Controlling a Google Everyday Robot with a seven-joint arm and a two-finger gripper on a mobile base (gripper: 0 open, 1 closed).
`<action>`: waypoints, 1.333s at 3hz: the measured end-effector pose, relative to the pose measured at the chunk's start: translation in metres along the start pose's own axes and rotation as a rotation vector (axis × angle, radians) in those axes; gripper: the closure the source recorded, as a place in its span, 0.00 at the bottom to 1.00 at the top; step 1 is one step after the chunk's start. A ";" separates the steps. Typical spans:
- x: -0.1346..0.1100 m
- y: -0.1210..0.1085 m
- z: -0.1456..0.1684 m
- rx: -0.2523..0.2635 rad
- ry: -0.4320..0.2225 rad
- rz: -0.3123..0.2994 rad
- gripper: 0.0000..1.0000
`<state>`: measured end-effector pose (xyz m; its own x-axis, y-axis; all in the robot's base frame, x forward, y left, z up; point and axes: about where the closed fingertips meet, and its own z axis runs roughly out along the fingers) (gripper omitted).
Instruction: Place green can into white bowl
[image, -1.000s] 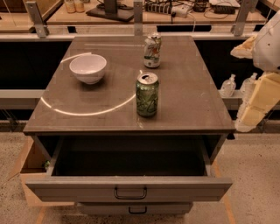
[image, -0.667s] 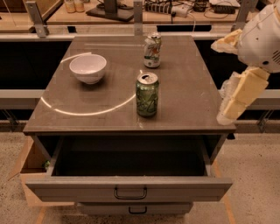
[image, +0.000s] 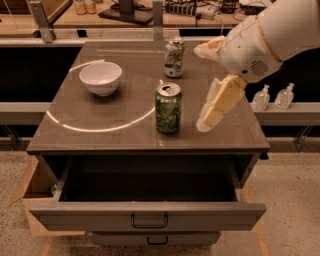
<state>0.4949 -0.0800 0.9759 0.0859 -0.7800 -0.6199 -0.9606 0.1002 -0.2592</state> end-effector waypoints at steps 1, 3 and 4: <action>0.002 -0.022 0.032 -0.010 -0.050 0.028 0.00; -0.027 -0.035 0.083 -0.093 -0.134 0.044 0.00; -0.024 -0.031 0.105 -0.147 -0.134 0.059 0.16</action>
Offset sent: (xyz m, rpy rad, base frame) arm 0.0749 0.0599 -0.0400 0.1652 0.0894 0.0335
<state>0.5505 0.0004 0.9208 0.0534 -0.6852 -0.7264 -0.9924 0.0445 -0.1149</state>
